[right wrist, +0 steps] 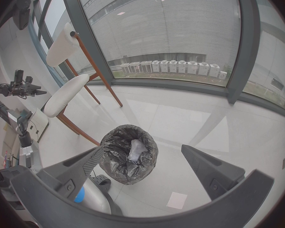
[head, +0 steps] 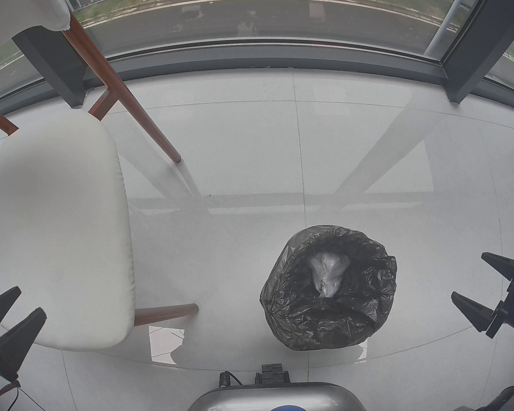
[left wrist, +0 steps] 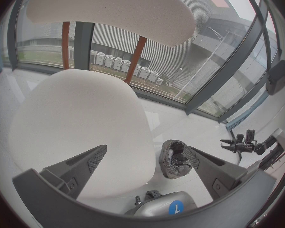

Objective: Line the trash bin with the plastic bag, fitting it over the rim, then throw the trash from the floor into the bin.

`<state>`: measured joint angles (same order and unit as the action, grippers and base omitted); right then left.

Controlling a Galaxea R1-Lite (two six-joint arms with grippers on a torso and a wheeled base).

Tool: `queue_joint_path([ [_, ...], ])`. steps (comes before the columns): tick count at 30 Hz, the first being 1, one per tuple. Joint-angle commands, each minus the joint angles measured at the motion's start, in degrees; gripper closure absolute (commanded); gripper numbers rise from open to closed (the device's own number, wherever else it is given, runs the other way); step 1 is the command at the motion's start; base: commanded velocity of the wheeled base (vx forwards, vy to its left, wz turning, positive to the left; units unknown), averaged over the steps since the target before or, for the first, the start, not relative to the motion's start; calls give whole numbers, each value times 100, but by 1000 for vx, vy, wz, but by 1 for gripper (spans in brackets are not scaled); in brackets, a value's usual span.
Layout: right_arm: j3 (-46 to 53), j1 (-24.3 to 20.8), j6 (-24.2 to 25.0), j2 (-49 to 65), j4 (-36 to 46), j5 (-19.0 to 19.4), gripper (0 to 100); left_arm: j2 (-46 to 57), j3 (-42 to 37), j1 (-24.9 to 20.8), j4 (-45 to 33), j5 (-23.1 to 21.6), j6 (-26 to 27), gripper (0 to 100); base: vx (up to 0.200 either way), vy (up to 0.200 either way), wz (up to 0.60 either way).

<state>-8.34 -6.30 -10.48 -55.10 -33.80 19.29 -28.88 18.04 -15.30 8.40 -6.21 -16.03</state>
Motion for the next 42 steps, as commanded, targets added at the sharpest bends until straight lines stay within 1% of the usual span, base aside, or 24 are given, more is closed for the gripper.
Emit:
queue_joint_path([
  [1,438,411,2,1001,5,-136,0,1359,-2,80,-849,418,267,0,0,0,0],
  [4,588,551,-6,1195,85,-188,0,1631,-11,229,-1130,524,267,0,0,0,0],
  [5,658,674,2,1432,295,-276,0,1868,-29,414,-1367,541,267,0,0,0,0],
  [8,667,903,2,1951,867,-338,0,2369,-231,695,-1640,559,293,0,0,0,0],
  [9,676,947,-6,2047,990,-338,0,2369,-275,695,-1640,577,285,0,0,0,0],
  [12,728,1175,2,2988,1816,-338,0,2325,-336,695,-1587,1051,258,0,0,0,0],
  [15,790,1316,11,3849,2651,-329,0,2325,-477,686,-1587,1078,250,0,0,0,0],
  [17,764,1333,73,4658,3310,-311,0,2325,-600,695,-1569,1113,258,0,0,0,0],
  [18,755,1333,82,4719,3345,-303,0,2325,-600,695,-1578,1113,267,0,0,0,0],
  [19,632,1342,416,5106,3635,-294,0,2325,-635,686,-1578,1121,267,0,0,0,0],
  [23,658,1351,635,5000,3512,-382,0,2325,-873,695,-1587,1245,276,0,0,0,0],
  [24,693,1351,811,5000,3416,-707,0,2325,-1110,695,-1569,1455,293,0,0,0,0],
  [25,720,1351,969,5000,3372,-935,0,2325,-1189,695,-1543,1491,302,0,0,0,0],
  [27,764,1351,1338,5000,3231,-1577,0,2325,-1382,695,-1446,1499,373,0,0,0,0],
  [29,825,1351,1479,5000,3134,-2166,0,2325,-1444,686,-1306,1473,434,0,0,0,0],
  [30,825,1351,1479,5000,3134,-2166,0,2325,-1444,686,-1306,1473,434,0,0,0,0],
  [31,834,1351,1514,5000,3134,-2509,0,2325,-1453,686,-1279,1350,504,0,0,0,0],
  [34,834,1351,1505,4992,3126,-2491,0,2325,-1461,686,-1271,1060,751,0,0,0,0],
  [36,834,1351,1461,4992,3126,-2491,0,2325,-1461,686,-1279,647,1199,0,0,0,0],
  [37,834,1351,1444,4992,3126,-2421,0,2317,-1461,686,-1288,480,1339,0,0,0,0],
  [38,834,1351,1418,4992,3126,-2298,0,2317,-1461,686,-1288,251,1454,0,0,0,0],
  [39,834,1342,1400,4992,3126,-2254,0,2317,-1461,686,-1288,190,1471,0,0,0,0],
  [40,834,1351,1119,5009,3266,-1885,0,2317,-1470,686,-1271,-12,1524,0,0,0,0],
  [42,834,1342,864,4983,3416,-1630,0,2317,-1470,686,-1271,-39,1506,0,0,0,0],
])
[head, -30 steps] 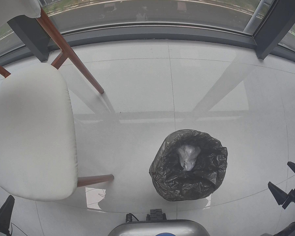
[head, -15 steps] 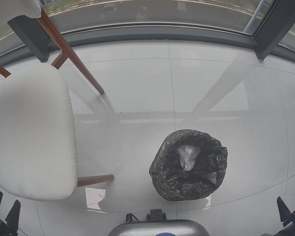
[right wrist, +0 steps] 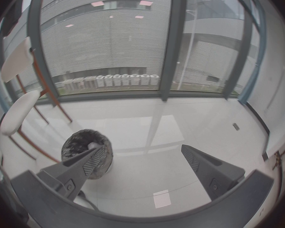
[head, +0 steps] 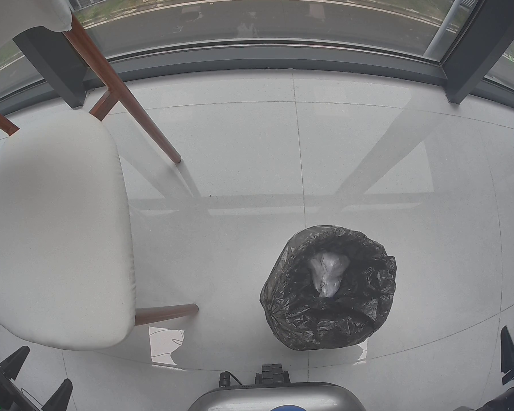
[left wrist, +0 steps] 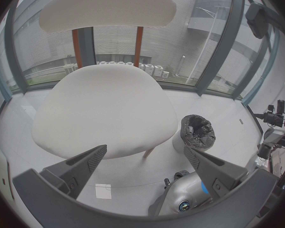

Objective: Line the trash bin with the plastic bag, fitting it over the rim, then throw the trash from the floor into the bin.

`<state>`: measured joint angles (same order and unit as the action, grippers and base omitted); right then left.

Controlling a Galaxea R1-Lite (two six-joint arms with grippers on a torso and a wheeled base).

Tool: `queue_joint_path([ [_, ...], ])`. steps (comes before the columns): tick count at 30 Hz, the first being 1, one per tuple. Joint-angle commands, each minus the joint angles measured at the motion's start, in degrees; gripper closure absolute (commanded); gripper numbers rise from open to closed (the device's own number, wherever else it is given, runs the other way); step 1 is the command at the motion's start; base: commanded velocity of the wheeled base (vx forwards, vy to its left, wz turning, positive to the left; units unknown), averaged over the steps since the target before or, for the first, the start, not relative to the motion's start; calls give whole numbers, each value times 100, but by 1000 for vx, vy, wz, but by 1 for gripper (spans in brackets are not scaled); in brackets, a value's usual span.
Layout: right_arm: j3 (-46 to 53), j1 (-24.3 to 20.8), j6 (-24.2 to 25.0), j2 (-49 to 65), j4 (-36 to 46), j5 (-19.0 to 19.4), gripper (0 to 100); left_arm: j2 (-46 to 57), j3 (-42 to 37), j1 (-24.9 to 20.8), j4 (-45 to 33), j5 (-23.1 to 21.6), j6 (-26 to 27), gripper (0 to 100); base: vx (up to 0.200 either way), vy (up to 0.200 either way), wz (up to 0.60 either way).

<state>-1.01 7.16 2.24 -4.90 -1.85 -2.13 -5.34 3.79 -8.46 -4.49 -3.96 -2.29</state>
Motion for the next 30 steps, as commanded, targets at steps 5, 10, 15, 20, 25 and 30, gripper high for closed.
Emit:
queue_joint_path([
  [5,101,-12,-418,-37,212,565,0,-37,-36,2,9,-289,124,0,0,0,0],
  [10,92,-540,-418,-231,247,574,0,-143,-45,117,36,-26,1,0,0,0,0],
  [15,101,-707,-339,490,194,503,0,-20,-256,275,413,335,-8,0,0,0,0],
  [20,101,-716,-312,481,177,275,0,7,-370,398,607,625,-70,0,0,0,0],
  [25,101,-716,-303,490,177,284,0,130,-379,872,616,598,53,0,0,0,0],
  [30,101,-716,-339,490,185,284,0,376,-379,802,493,203,379,0,0,0,0],
])
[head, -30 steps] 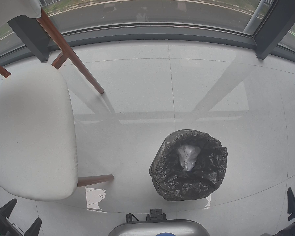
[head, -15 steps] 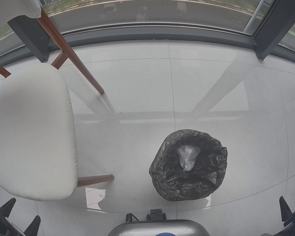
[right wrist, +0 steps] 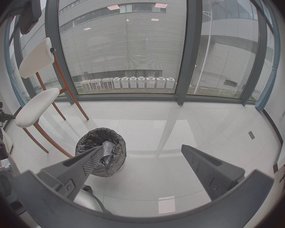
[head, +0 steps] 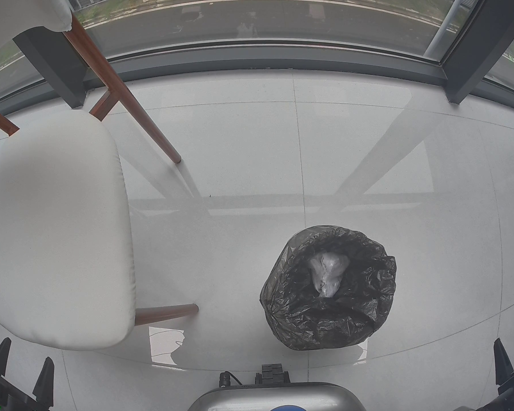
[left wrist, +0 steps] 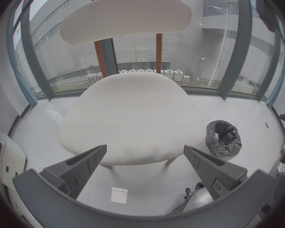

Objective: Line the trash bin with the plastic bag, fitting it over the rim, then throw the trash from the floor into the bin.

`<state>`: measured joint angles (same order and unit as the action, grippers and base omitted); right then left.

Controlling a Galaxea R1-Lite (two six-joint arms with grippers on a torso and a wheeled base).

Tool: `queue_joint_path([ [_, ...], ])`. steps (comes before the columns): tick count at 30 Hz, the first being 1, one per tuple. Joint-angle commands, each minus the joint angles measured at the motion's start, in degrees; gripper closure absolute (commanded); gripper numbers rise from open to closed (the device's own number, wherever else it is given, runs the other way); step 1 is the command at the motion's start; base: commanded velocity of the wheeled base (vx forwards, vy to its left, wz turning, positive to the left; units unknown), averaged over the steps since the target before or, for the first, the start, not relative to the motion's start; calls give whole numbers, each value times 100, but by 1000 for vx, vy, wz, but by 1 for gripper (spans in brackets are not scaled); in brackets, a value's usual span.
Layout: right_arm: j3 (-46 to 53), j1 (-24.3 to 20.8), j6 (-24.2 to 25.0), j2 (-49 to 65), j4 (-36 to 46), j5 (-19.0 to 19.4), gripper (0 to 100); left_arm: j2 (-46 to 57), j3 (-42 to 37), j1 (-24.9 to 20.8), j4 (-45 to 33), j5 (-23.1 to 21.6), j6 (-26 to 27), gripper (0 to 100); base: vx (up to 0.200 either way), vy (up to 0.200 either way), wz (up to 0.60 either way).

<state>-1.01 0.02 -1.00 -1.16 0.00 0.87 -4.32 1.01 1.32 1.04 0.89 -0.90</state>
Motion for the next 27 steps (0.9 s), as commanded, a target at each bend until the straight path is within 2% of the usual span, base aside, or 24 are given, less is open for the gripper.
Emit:
queue_joint_path([
  [1,101,-2,-14,116,0,-7,0,273,-101,-167,-60,-282,240,0,0,0,0],
  [27,101,-2,-14,116,0,-7,0,273,-101,-158,-60,-282,204,0,0,0,0],
])
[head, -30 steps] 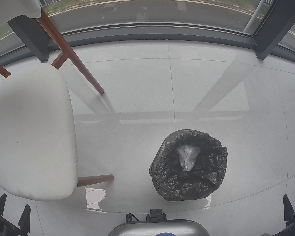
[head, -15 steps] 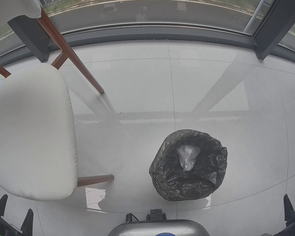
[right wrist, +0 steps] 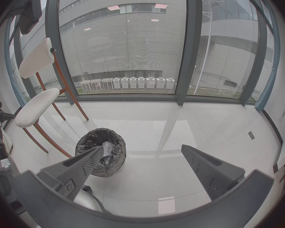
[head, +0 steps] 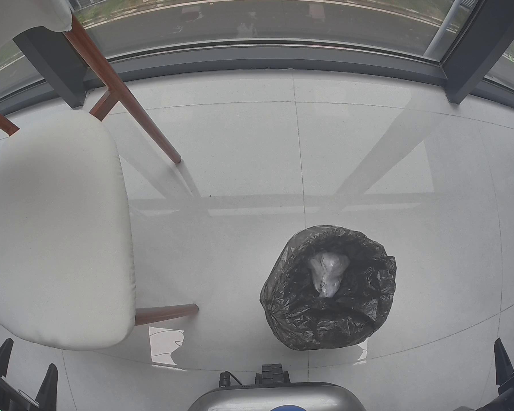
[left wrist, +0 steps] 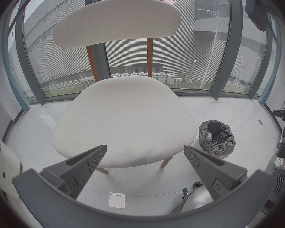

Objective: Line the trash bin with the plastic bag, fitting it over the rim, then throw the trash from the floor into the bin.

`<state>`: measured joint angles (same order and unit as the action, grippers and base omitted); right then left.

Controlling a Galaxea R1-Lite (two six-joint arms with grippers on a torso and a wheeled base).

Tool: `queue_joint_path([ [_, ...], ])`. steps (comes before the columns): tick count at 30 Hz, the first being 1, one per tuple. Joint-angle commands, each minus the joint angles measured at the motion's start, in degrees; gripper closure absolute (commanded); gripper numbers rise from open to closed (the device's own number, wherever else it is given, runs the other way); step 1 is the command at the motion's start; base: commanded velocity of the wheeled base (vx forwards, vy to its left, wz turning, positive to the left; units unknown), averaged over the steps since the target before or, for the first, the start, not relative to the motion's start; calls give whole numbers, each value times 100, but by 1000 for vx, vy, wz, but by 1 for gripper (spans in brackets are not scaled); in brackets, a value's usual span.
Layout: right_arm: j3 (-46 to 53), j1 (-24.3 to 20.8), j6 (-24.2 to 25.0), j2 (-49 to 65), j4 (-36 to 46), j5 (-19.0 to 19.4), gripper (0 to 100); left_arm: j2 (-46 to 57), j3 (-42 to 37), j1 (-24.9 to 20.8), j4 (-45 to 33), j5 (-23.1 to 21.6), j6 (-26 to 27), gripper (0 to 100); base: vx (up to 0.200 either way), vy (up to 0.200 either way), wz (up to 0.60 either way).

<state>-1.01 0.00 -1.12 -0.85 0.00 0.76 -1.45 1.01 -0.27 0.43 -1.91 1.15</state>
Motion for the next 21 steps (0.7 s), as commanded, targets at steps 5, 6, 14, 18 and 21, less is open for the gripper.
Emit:
queue_joint_path([
  [5,101,0,-2,85,0,4,0,-13,-101,0,1,-2,0,0,0,0,0],
  [6,101,0,-2,85,0,4,0,-13,-101,0,1,-2,0,0,0,0,0],
  [14,101,0,7,85,0,4,0,-13,-101,0,1,-2,0,0,0,0,0],
  [18,101,0,7,85,0,4,0,-13,-101,0,1,-2,0,0,0,0,0],
  [21,101,0,7,85,0,4,0,-13,-101,0,1,-2,0,0,0,0,0],
])
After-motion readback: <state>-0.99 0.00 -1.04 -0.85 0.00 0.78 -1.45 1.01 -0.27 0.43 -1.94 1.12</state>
